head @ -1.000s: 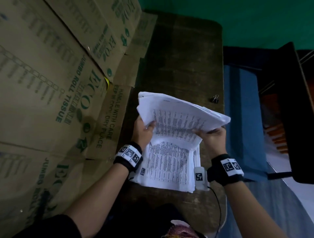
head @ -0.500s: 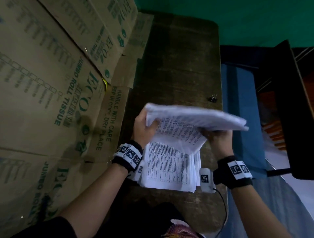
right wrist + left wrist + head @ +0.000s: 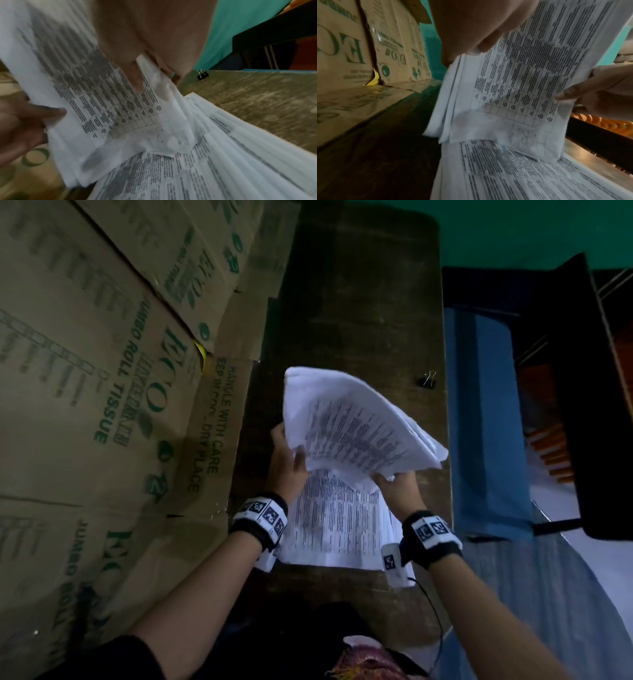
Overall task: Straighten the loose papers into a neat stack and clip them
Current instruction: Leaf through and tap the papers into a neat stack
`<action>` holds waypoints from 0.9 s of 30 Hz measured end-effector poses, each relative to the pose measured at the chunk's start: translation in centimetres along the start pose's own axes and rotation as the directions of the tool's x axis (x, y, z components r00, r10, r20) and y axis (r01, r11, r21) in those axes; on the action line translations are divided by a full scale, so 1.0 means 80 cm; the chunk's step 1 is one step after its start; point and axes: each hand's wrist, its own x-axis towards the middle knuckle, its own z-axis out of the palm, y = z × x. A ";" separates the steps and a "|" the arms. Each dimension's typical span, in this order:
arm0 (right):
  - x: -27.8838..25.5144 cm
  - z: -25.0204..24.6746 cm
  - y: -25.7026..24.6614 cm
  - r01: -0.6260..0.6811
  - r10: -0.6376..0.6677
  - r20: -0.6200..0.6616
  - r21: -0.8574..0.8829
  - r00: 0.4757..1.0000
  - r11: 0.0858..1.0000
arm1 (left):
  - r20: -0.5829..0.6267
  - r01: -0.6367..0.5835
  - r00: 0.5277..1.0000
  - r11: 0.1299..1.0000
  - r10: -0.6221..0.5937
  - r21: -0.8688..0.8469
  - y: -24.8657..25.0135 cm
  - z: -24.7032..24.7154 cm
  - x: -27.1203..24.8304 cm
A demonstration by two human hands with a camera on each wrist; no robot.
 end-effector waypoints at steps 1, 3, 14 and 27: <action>0.005 0.005 0.005 -0.015 0.015 -0.036 -0.003 0.999 1.000 | 0.021 0.020 1.000 0.999 -0.021 0.030 -0.003 -0.001 0.005; 0.011 0.001 0.006 -0.013 0.015 -0.072 0.015 0.997 1.000 | 0.033 0.034 0.999 0.996 -0.037 0.078 -0.011 -0.004 0.016; -0.008 0.015 0.070 -0.305 0.332 0.156 -0.174 0.930 0.936 | 0.250 0.452 0.803 0.826 -0.541 0.336 -0.102 0.024 -0.007; 0.017 0.026 0.098 -0.451 0.465 -0.035 -0.315 0.885 0.835 | 0.122 0.374 0.816 0.678 -0.565 0.633 -0.138 0.032 -0.001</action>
